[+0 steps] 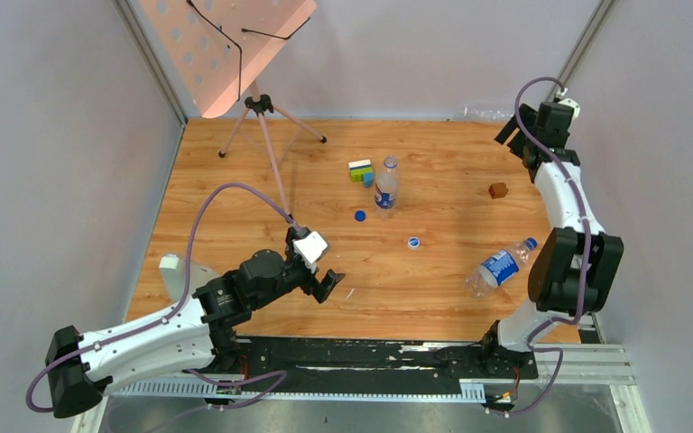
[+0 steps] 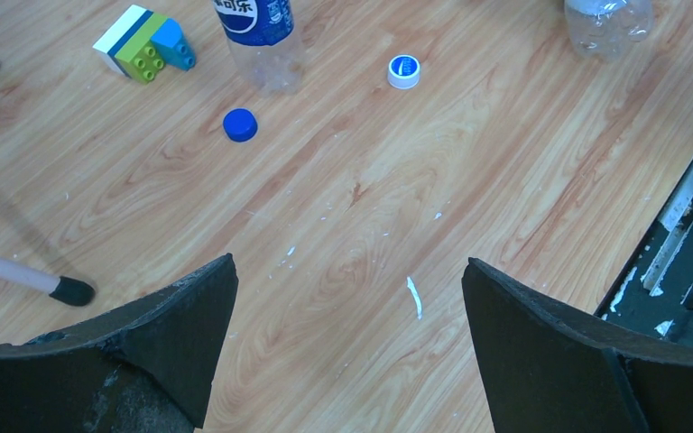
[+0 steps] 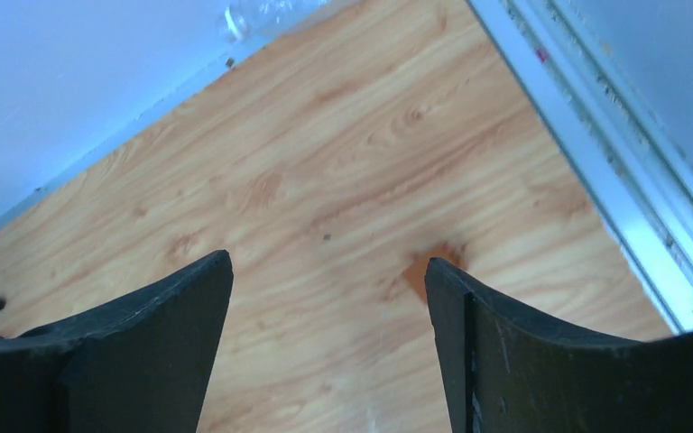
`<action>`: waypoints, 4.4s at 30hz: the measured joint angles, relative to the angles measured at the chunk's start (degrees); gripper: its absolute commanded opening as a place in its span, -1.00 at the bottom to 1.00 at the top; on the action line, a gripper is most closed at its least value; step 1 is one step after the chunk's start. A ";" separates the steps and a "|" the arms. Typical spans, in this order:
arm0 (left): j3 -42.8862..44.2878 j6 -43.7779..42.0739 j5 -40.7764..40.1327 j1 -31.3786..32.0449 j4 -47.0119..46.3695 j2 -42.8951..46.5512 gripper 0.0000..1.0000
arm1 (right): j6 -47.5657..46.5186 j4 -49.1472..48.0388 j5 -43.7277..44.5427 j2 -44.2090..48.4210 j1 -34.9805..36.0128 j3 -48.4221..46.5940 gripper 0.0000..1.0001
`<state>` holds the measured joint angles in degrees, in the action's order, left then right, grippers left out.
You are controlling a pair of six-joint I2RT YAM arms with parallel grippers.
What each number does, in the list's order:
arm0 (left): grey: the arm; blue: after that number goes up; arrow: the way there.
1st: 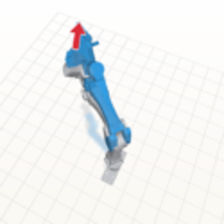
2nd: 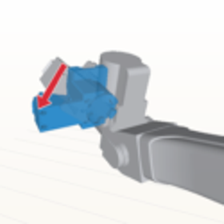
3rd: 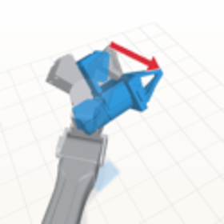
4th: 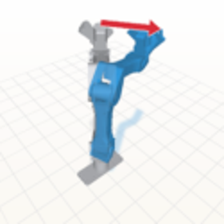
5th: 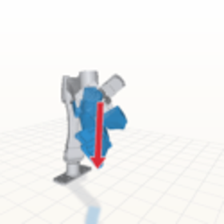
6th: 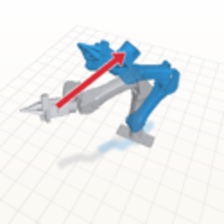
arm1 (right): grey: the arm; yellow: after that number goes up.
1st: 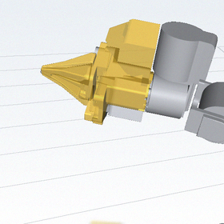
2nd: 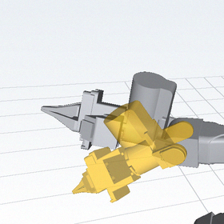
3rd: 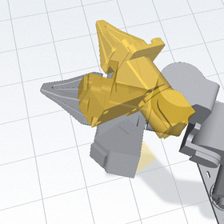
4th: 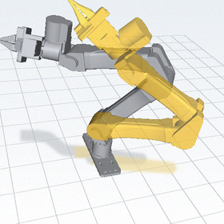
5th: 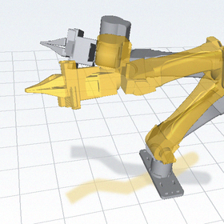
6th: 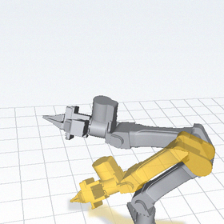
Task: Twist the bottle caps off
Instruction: Pick up the plastic bottle from the corner of the board, then place the plastic bottle at the center of the board.
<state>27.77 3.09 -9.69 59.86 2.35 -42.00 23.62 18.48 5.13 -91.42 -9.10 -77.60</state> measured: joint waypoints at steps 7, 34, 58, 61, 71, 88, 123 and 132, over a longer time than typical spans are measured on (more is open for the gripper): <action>-1.38 -1.09 -0.98 0.00 -0.55 0.28 1.00 | -7.63 1.90 -5.92 -19.50 -4.66 -22.25 0.60; -1.90 -1.79 -5.90 -0.76 -6.45 -5.97 1.00 | 42.34 -2.99 -5.57 -62.27 -0.22 -59.98 0.53; -1.90 -0.79 -5.42 -2.89 -6.45 -11.82 1.00 | 52.85 -13.25 -0.50 -75.19 -1.64 -70.97 -0.17; -1.90 -0.42 -5.16 -2.89 -6.43 -12.26 1.00 | 52.48 -13.77 -0.79 -75.19 -1.66 -70.55 -0.32; -1.90 0.90 -3.65 -2.93 -6.38 -9.86 1.00 | 46.18 -20.90 -2.95 -57.86 -1.73 -42.80 -0.44; -1.81 4.72 1.33 -2.95 -9.16 3.41 1.00 | 39.01 -24.55 -18.25 4.33 -1.42 15.32 -0.44; 24.68 4.76 7.80 7.72 -47.93 -41.42 0.76 | 46.90 -2.36 -39.08 61.20 2.62 38.36 -0.46; 26.95 2.78 6.62 8.04 -52.37 -47.36 0.06 | 47.32 -2.38 -40.28 61.20 2.69 38.38 -0.46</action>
<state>54.72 5.87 -3.07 67.90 -50.02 -89.36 70.94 16.10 -35.16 -30.22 -6.42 -39.22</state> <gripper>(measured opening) 0.626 0.523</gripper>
